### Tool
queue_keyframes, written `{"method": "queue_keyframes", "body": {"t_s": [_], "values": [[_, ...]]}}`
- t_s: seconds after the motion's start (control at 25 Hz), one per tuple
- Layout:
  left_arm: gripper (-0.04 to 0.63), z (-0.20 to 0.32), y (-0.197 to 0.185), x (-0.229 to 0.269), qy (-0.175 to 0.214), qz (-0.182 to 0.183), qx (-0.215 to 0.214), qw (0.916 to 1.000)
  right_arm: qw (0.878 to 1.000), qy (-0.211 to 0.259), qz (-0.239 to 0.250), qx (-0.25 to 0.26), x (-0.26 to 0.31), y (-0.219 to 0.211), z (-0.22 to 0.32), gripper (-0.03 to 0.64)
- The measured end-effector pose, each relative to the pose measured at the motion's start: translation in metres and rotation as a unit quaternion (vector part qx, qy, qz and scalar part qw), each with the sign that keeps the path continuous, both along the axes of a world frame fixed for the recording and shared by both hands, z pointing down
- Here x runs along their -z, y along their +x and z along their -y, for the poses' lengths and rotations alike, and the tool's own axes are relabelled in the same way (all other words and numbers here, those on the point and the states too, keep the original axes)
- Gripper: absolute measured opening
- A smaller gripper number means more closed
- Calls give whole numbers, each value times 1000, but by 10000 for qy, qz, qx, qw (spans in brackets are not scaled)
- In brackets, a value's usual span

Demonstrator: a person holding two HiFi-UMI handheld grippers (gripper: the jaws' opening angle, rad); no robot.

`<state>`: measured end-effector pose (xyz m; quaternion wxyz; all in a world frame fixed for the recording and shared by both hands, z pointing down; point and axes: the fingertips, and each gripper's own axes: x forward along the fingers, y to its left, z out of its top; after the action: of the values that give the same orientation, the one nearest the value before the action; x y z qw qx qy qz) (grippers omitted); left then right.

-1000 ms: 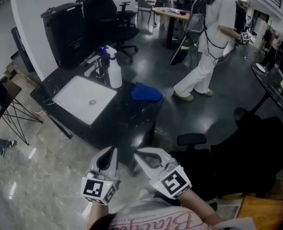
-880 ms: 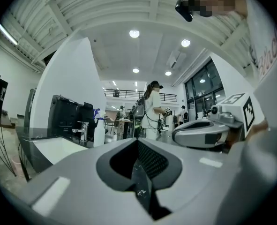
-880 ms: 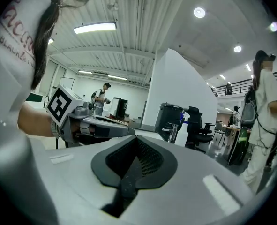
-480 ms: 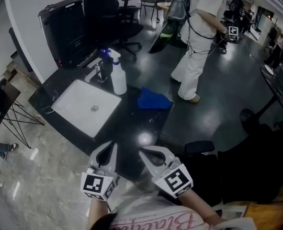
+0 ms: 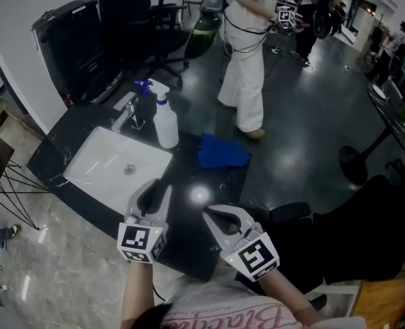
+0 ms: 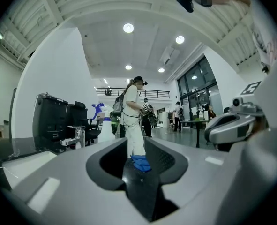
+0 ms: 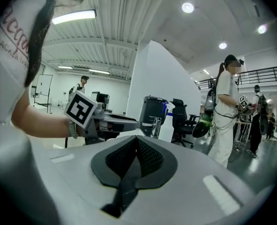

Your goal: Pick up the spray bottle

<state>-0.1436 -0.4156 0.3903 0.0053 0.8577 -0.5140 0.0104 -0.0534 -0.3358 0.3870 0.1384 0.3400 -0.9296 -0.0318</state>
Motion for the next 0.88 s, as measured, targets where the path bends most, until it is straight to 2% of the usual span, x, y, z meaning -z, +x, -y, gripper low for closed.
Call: {"method": "queue_keyframes", "body": {"t_s": [0.08,0.2,0.4,0.48,0.68,0.88], "values": [[111,22,-5,-3,-20,23,34,10000,10000,-23,-10,-35,-2,-2,10,3],[186,51,-7,-10,-86,97,61,9999,9999,-123,-106,46,-8,-5,21,3],[381,105,-8,-36,-289,337,313,9985,9988,-385,-161,239,-21,-5,43,3],[438,127,-10,-46,-365,393,444,9976,9984,-465,-158,281,-26,-2,54,3],[445,179,-13,-71,-540,691,630,9941,9971,-677,-136,328,-39,1,81,3],[454,220,-13,-91,-721,634,651,9932,9972,-642,-133,371,-45,-8,110,3]]}}
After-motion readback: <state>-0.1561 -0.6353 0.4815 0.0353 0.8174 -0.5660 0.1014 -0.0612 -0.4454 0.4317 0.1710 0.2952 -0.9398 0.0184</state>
